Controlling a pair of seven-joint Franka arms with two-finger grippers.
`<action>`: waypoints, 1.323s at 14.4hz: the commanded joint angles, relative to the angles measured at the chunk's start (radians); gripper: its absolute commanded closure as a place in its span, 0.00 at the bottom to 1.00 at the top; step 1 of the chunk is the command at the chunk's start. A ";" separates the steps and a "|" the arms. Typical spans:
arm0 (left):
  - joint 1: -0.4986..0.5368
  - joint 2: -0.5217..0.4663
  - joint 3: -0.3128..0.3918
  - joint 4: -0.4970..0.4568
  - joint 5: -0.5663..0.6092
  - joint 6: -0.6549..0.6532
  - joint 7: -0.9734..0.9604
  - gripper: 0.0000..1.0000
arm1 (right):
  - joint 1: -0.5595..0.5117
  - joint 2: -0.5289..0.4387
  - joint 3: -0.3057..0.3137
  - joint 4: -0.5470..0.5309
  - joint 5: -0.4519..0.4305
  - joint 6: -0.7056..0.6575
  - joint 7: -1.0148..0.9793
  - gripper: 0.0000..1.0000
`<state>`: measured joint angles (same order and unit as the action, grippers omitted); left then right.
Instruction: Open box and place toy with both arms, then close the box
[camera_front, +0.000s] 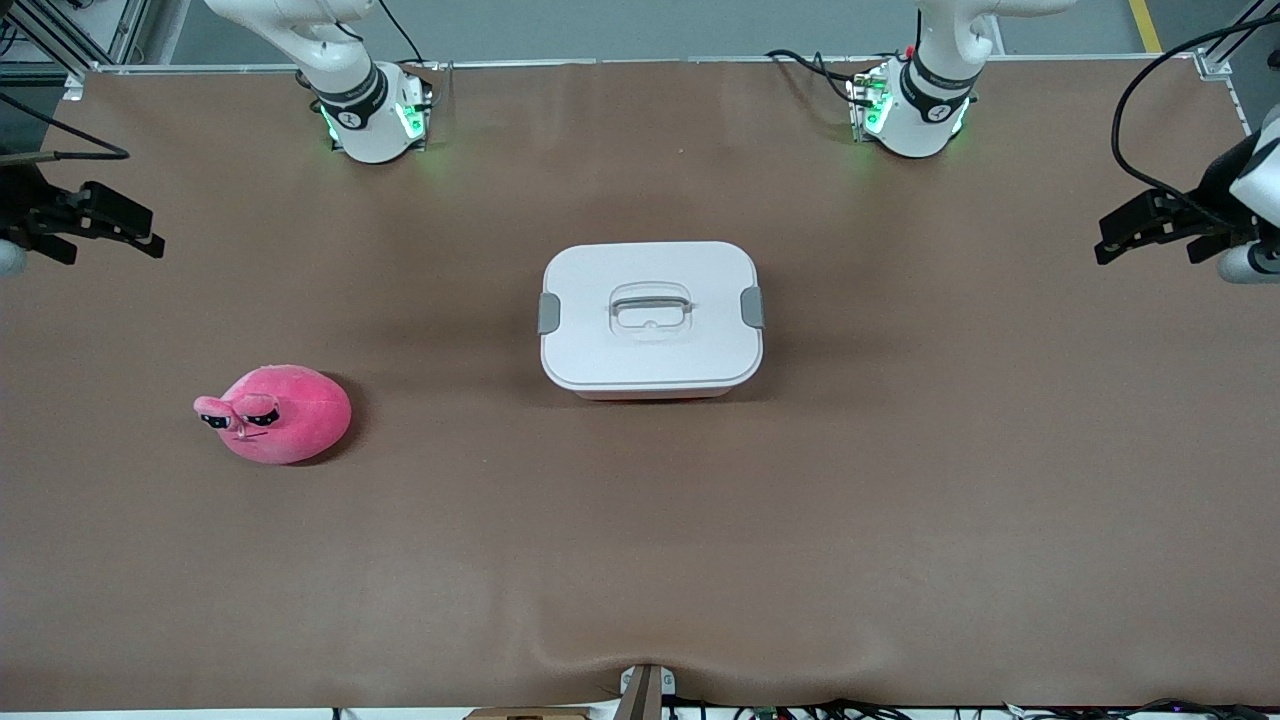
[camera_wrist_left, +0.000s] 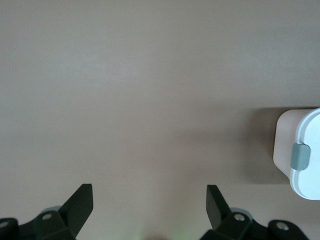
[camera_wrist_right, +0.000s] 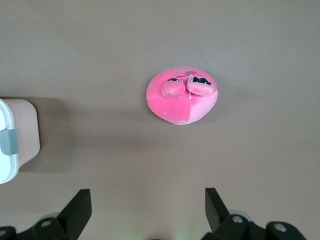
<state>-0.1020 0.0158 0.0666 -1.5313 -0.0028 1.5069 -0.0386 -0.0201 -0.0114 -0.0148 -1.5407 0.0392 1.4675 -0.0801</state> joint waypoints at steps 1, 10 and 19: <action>-0.001 0.047 0.009 0.049 -0.011 -0.011 -0.009 0.00 | -0.008 -0.013 0.006 -0.012 0.011 -0.003 -0.010 0.00; -0.037 0.122 -0.011 0.051 -0.034 0.024 -0.283 0.00 | -0.009 -0.010 0.006 -0.010 0.011 -0.010 -0.012 0.00; -0.183 0.164 -0.030 0.056 -0.066 0.067 -0.798 0.00 | -0.014 -0.007 0.006 -0.010 0.015 -0.022 -0.012 0.00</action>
<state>-0.2480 0.1587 0.0311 -1.5010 -0.0504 1.5660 -0.7322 -0.0200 -0.0113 -0.0141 -1.5426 0.0396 1.4534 -0.0810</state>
